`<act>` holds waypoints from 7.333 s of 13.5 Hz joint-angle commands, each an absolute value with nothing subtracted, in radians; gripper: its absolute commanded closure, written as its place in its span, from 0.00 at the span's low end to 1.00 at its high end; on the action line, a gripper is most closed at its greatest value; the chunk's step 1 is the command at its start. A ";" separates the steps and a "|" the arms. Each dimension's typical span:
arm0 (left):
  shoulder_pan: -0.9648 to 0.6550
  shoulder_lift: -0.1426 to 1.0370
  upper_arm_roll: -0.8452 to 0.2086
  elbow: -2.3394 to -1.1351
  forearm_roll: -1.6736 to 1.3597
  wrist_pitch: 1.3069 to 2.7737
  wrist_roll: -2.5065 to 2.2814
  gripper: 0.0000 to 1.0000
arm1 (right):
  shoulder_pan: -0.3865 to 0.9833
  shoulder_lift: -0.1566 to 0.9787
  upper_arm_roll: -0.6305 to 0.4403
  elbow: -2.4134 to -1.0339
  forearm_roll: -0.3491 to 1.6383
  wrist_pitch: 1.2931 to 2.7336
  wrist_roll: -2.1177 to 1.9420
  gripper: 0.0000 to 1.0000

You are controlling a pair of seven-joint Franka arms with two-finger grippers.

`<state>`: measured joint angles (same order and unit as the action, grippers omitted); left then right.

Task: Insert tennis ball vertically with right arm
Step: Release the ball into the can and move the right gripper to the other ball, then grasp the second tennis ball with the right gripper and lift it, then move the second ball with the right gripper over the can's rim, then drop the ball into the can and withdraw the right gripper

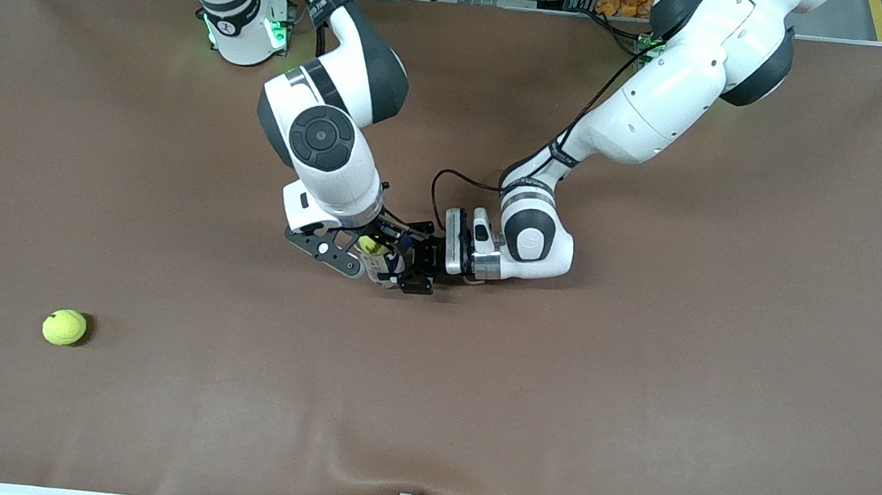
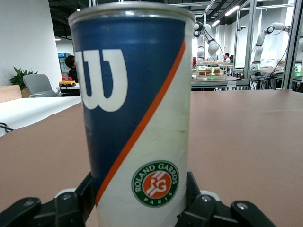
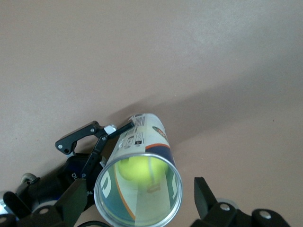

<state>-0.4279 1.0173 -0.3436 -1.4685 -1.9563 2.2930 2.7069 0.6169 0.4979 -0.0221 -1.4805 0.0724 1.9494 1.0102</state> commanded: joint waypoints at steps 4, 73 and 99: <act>-0.437 1.035 -0.339 -1.457 -1.988 2.309 2.773 0.25 | 0.499 0.410 -0.028 -1.465 0.058 1.872 0.979 0.00; -0.446 1.057 -0.339 -1.457 -2.029 2.309 2.818 0.24 | 0.575 0.454 0.023 -1.555 0.126 1.993 0.893 0.52; -0.296 0.878 -0.342 -1.673 -1.861 2.303 2.674 0.00 | 0.043 0.088 0.017 -1.736 0.129 1.757 0.100 0.00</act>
